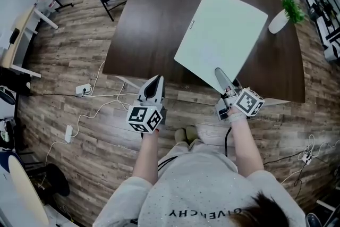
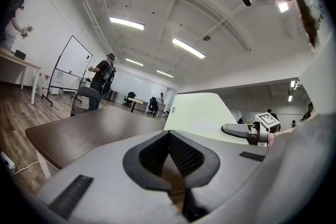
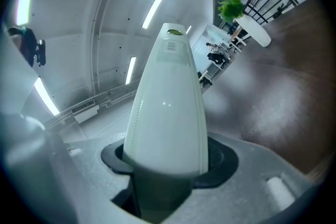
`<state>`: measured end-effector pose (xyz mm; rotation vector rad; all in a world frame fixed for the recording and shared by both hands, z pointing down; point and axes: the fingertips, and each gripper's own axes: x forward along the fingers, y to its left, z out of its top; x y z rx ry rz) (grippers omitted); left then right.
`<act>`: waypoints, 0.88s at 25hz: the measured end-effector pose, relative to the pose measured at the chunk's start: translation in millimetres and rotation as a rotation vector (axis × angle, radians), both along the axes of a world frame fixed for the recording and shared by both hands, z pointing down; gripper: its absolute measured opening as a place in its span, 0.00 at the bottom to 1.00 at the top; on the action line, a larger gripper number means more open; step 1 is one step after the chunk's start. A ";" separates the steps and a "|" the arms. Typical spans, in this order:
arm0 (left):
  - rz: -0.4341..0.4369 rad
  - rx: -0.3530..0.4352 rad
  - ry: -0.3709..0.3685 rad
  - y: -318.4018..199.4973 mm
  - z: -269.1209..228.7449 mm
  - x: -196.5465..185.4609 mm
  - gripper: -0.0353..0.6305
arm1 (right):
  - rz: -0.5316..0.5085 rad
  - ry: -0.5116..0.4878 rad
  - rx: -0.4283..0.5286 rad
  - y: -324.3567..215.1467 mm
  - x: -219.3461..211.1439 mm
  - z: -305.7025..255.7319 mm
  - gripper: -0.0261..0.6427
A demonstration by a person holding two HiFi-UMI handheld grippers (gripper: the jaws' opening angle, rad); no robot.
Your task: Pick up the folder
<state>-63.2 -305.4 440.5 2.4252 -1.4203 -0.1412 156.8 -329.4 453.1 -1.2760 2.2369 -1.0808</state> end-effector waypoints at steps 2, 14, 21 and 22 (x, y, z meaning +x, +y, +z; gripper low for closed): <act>0.004 0.002 0.002 -2.3 -2.3 2.9 0.05 | 0.011 0.032 0.018 -2.9 6.5 -2.7 0.43; 0.010 0.029 -0.003 -16.5 -28.1 -0.3 0.05 | 0.048 0.113 0.100 -13.1 16.8 -33.4 0.43; 0.014 0.064 -0.022 -21.3 -44.9 1.6 0.05 | 0.070 0.191 0.163 -16.6 24.5 -52.3 0.43; 0.012 0.067 -0.023 -22.0 -46.5 1.3 0.05 | 0.073 0.200 0.170 -17.4 25.1 -54.3 0.43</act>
